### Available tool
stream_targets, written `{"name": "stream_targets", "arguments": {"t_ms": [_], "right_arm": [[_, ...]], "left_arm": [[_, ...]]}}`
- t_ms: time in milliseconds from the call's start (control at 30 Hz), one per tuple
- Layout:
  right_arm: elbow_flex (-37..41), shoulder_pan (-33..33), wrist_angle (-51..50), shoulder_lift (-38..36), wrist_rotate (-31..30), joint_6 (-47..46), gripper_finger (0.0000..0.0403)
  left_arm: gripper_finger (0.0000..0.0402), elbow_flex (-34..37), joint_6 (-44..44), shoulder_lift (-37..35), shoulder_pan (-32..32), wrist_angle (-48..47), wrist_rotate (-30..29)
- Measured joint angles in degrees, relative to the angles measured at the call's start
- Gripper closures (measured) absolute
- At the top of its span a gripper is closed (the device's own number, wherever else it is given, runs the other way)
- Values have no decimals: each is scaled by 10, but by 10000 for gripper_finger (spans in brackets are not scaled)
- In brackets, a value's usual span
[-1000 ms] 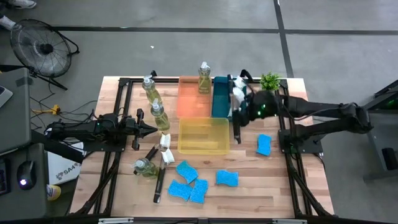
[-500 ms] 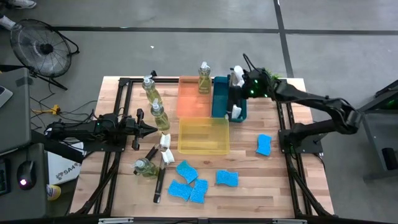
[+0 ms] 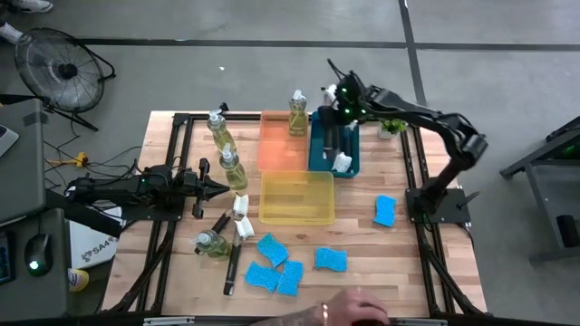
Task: Pick & Place Kitchen Sink Supplies
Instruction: Put the dish brush into the blue bin
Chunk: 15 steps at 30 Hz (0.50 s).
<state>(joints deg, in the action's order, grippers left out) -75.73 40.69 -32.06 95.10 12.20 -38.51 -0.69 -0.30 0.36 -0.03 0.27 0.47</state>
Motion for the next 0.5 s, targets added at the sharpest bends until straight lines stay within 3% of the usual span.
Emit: {"name": "stream_targets", "arguments": {"t_ms": [233,500], "right_arm": [[-36,-1,-36,68,5,-22,302],[-17,-1,-45,74,-3,-50,302]], "left_arm": [[401,0,0,0,0,0,0],[401,0,0,0,0,0,0]]}}
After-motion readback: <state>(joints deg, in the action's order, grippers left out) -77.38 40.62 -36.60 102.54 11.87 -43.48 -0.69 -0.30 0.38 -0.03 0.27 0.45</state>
